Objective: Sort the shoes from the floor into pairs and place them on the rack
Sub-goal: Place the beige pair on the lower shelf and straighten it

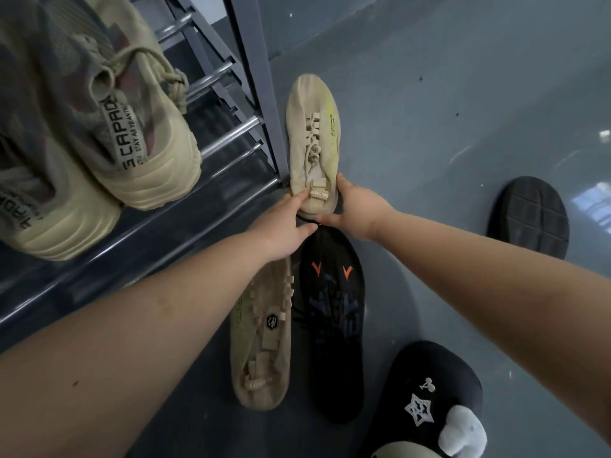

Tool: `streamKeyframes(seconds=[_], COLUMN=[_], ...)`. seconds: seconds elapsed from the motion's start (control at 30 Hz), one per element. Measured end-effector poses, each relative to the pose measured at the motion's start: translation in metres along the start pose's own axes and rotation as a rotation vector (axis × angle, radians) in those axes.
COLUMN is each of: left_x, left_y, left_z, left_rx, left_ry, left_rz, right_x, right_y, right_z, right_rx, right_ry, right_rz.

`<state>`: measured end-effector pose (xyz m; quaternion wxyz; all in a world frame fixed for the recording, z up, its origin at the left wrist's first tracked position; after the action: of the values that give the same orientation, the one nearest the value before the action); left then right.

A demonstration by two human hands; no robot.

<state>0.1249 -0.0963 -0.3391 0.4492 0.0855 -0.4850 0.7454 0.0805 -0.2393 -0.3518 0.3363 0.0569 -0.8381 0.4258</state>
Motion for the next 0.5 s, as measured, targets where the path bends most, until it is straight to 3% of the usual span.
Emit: streamKeyframes(seconds=[0.17,0.37,0.43,0.5], left_x=[0.006,0.029,0.042,0.058], left_y=[-0.004,-0.015,-0.015,-0.010], left_z=[0.002,0.001,0.001,0.002], left_rx=[-0.018,0.060,0.079,0.043], left_ry=[0.055,0.104,0.124,0.130], left_rz=[-0.011,0.060,0.053,0.033], right_x=[0.006,0.033,0.047,0.059], right_y=[-0.004,-0.014,-0.012,-0.004], right_z=[0.004,-0.005,-0.007,-0.006], right_rx=[-0.122,-0.790,-1.070,-1.159], right_ry=[-0.013,0.126,0.208,0.276], right_rz=[0.069,0.153,0.124,0.049])
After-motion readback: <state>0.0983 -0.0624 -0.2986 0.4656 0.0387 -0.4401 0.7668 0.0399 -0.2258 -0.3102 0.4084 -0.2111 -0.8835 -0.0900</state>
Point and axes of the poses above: each hand's wrist, its own x-axis away from the middle knuckle, its own y-axis out of the palm, z = x × y, the point moved 2 cm from there along -x, towards the middle knuckle, and after that the axes turned 3 degrees about y, right-handed, at the moved point
